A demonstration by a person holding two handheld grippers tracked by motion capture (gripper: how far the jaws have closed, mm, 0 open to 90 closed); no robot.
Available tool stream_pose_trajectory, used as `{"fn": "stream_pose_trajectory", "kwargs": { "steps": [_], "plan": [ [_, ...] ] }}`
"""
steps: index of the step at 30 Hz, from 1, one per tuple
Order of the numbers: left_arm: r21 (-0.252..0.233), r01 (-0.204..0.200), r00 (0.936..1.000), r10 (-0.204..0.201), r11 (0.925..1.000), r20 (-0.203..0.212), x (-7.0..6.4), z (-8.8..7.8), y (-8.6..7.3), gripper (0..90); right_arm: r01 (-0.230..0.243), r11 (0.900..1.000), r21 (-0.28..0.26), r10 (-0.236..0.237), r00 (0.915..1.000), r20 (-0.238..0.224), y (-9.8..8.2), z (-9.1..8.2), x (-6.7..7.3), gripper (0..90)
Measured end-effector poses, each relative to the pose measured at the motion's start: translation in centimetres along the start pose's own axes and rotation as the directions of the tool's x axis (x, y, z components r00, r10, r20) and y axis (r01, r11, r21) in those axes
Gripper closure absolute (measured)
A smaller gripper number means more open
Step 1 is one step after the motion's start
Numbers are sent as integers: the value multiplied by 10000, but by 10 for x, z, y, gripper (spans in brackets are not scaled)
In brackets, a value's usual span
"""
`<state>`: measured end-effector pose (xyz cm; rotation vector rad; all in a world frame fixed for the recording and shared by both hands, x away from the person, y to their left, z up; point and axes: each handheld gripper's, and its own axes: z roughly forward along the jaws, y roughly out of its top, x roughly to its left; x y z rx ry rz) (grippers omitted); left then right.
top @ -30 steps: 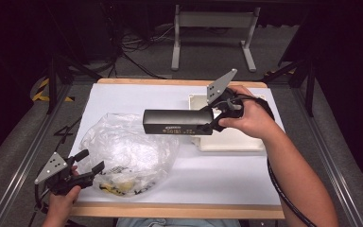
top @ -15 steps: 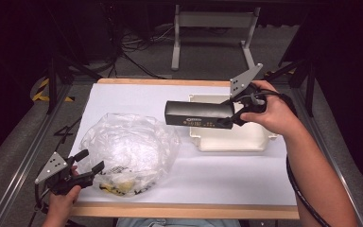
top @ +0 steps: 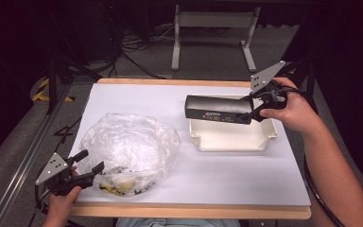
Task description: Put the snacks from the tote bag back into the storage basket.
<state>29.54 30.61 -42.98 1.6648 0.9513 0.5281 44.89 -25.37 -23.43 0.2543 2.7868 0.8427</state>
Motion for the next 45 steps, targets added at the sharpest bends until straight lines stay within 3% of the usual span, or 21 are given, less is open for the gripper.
{"fn": "stream_pose_trajectory", "kwargs": {
  "steps": [14, 26, 45],
  "plan": [
    [12, 41, 10000, -41, 10000, -36, 0, 1, -1, 219, -393, 9991, 154, 383, 9976, 578, -29, -3, -16, 435],
    [34, 54, 10000, -53, 10000, -79, 0, 2, -1, 220, -780, 9955, 540, 754, 9960, 482, -54, 20, -34, 435],
    [86, -12, 9999, 13, 10000, -145, -1, 1, -1, 220, -1340, 9866, 932, 1317, 9908, 314, -84, 57, -43, 435]
  ]
}}
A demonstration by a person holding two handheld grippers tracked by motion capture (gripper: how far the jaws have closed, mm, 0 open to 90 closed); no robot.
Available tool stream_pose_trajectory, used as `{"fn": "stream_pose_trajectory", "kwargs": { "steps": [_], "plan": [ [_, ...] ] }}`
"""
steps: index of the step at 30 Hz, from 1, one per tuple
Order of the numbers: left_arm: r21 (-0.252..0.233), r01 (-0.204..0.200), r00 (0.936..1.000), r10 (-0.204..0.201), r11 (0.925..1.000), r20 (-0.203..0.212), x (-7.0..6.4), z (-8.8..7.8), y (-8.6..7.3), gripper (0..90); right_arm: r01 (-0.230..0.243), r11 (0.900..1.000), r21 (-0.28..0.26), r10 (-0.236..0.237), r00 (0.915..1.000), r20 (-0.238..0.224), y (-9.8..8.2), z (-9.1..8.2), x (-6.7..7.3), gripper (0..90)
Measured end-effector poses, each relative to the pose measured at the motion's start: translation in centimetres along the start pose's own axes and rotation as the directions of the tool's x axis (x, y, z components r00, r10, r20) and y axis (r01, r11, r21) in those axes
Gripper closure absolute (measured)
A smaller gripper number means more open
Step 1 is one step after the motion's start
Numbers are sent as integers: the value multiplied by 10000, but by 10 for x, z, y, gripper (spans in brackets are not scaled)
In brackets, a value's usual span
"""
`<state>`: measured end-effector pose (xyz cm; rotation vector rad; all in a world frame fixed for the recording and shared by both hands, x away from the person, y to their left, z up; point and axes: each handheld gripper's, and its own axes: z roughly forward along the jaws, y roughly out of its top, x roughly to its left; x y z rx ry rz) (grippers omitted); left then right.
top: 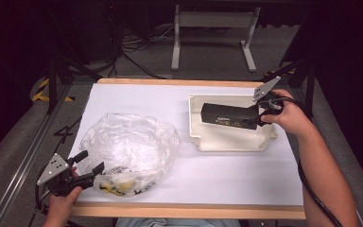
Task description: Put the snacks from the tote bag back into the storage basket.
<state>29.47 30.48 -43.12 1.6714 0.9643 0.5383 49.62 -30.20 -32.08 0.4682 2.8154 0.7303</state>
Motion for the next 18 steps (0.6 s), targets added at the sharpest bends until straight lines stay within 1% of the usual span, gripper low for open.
{"fn": "stream_pose_trajectory", "kwargs": {
  "steps": [8, 11, 13, 14, 16, 18],
  "plan": [
    [11, 10, 10000, -10, 10000, 35, 0, 0, 0, 220, -139, 9997, 217, 140, 9999, -33, -6, 14, -3, 434],
    [14, 15, 10000, -15, 10000, 47, 0, 0, 0, 220, -190, 9988, 458, 192, 9998, -28, -9, 19, -4, 434],
    [21, -6, 10000, 6, 10000, 50, 0, 0, 0, 220, -257, 9983, 526, 260, 9996, -58, -11, 21, -5, 434],
    [21, -6, 10000, 6, 10000, 50, 0, 0, 0, 220, -189, 9986, 485, 193, 9998, -64, -12, 23, -5, 434],
    [28, -6, 10000, 6, 10000, 50, 0, 0, 0, 220, -268, 9980, 567, 274, 9996, -110, -13, 24, -5, 434],
    [37, -29, 10000, 29, 10000, 56, 0, 0, 0, 220, -203, 9980, 603, 213, 9996, -169, -14, 25, -5, 434]
  ]
}}
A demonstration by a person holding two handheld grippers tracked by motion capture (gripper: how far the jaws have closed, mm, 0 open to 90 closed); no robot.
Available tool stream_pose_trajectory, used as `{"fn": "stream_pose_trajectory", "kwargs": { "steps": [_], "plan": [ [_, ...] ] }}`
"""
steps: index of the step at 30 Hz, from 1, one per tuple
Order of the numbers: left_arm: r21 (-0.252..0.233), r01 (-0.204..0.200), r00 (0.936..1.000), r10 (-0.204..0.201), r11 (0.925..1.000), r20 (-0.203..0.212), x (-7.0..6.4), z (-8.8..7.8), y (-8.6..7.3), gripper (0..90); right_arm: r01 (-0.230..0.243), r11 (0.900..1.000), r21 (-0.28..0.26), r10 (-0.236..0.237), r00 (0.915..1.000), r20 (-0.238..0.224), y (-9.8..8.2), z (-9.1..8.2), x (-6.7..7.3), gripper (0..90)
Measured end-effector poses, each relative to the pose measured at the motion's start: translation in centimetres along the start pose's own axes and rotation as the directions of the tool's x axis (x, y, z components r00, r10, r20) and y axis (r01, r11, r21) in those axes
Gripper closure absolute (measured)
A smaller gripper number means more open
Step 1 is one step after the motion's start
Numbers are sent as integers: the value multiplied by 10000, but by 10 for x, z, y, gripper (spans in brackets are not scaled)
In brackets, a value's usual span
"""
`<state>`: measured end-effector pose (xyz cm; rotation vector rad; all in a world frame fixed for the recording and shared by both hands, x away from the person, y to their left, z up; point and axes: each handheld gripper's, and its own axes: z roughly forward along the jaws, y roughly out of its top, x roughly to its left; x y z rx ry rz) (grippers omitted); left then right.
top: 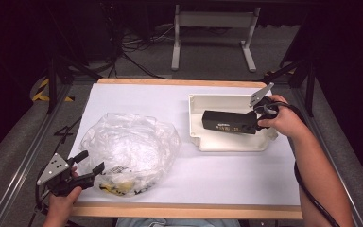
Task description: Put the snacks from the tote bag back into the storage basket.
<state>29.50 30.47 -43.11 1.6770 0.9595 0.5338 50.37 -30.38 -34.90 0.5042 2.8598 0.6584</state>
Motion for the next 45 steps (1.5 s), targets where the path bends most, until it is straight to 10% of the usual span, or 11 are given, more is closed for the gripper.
{"fn": "stream_pose_trajectory", "kwargs": {
  "steps": [45],
  "plan": [
    [-88, 107, 9994, -110, 9999, -330, -1, -13, -6, 228, 831, 9825, 1666, -803, 9965, -233, 1, 25, -25, 398]
  ]
}}
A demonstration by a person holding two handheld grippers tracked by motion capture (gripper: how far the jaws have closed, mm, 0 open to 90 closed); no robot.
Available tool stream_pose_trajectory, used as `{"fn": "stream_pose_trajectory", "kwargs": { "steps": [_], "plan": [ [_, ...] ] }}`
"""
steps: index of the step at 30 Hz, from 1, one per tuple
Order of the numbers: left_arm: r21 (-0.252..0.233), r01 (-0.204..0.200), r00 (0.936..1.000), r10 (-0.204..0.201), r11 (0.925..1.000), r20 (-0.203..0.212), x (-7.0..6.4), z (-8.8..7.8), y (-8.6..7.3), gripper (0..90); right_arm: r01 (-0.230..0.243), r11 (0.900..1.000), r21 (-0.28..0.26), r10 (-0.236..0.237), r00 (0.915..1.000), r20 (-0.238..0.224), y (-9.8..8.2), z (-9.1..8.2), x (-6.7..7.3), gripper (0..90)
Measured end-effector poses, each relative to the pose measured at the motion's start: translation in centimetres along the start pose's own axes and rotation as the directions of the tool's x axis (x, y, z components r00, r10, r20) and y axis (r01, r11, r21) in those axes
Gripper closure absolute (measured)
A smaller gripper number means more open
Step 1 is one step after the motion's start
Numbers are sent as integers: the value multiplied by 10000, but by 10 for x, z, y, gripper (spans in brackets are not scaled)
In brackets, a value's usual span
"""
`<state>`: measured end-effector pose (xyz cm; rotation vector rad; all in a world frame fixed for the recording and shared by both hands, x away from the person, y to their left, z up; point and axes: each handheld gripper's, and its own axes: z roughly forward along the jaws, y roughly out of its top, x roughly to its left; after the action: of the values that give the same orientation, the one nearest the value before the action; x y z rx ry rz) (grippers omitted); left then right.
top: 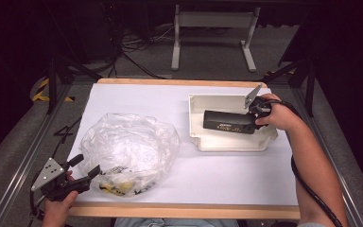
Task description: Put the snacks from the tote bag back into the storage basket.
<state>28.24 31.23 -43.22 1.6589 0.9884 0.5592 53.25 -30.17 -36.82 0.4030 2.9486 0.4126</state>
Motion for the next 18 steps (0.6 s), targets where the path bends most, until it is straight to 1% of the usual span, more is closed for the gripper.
{"fn": "stream_pose_trajectory", "kwargs": {
  "steps": [2, 4, 5, 6, 7, 8, 11, 13, 14, 15, 16, 17, 18],
  "plan": [
    [-2, 2, 10000, -2, 10000, 1, 0, 0, 0, 228, -25, 9999, 98, 24, 9999, 138, 0, 1, 0, 392],
    [9, 0, 10000, 0, 10000, 12, 0, 0, 0, 227, 97, 9999, 99, -100, 9996, 281, 1, 1, -1, 382],
    [16, -6, 10000, 6, 10000, 19, 0, 1, 0, 227, 224, 9997, 35, -225, 9987, 458, 1, 1, -2, 371],
    [16, -6, 10000, 6, 10000, 19, 0, 1, 0, 228, 224, 9997, 35, -225, 9987, 458, 1, 1, -2, 371],
    [104, -40, 10000, 39, 9999, 38, 0, 1, 1, 227, 346, 9994, 60, -349, 9970, 696, 1, -2, -4, 371],
    [104, -40, 10000, 39, 9999, 38, 0, 1, 1, 228, 395, 9992, 10, -394, 9957, 832, 1, -3, -4, 371],
    [1, -24, 10000, 24, 10000, 61, 0, 2, 1, 227, 434, 9990, 122, -443, 9952, 878, 1, -4, -5, 369],
    [16, -34, 10000, 34, 10000, 73, 0, 2, 1, 228, 465, 9986, 242, -488, 9935, 1032, 1, -5, -6, 363],
    [15, -28, 10000, 28, 10000, 73, 0, 2, 1, 228, 494, 9986, 205, -513, 9928, 1078, 0, -5, -6, 358],
    [12, -23, 10000, 23, 10000, 76, 0, 2, 1, 228, 392, 9991, 159, -408, 9931, 1100, -1, -5, -7, 358],
    [-6, -30, 10000, 30, 10000, 63, 0, 3, 1, 227, 398, 9991, 170, -415, 9923, 1164, -2, -5, -7, 355],
    [-7, -30, 10000, 30, 10000, 63, 0, 3, 1, 228, 327, 9994, 68, -333, 9911, 1288, -4, -4, -8, 352],
    [2, -42, 10000, 42, 10000, 61, 0, 3, 1, 228, 217, 9997, 53, -222, 9917, 1268, -5, -4, -8, 350]
  ]
}}
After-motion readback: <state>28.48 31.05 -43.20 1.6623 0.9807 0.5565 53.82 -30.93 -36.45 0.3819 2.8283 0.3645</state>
